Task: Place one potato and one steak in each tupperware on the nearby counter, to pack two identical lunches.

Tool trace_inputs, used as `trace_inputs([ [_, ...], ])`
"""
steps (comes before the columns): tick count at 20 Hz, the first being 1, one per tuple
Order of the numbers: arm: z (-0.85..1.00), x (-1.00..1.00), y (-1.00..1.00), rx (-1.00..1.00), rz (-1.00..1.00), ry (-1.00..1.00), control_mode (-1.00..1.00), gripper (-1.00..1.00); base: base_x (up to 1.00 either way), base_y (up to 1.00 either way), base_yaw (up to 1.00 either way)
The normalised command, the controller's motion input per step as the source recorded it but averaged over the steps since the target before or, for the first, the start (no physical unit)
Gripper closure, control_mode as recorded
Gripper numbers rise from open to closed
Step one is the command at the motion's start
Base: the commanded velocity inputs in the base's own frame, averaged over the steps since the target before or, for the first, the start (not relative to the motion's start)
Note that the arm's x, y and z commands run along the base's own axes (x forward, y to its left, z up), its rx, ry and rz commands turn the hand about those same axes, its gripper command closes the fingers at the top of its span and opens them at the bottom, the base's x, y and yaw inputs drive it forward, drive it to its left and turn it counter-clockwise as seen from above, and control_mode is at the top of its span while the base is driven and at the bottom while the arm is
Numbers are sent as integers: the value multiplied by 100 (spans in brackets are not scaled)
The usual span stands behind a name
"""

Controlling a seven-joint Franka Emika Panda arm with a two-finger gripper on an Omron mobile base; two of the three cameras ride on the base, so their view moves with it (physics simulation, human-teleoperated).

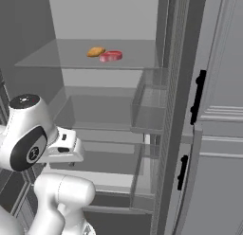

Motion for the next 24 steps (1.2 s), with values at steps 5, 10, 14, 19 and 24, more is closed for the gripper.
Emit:
trace_inputs([
  [5,0,0,0,0,0,0,100,-100,-7,-12,11],
  [10,0,0,0,0,0,0,100,-100,-12,-24,14],
  [14,0,0,0,0,0,0,100,-100,17,-21,-1],
  [19,0,0,0,0,0,0,100,-100,18,0,-5],
  [24,0,0,0,0,0,0,100,-100,0,0,0],
])
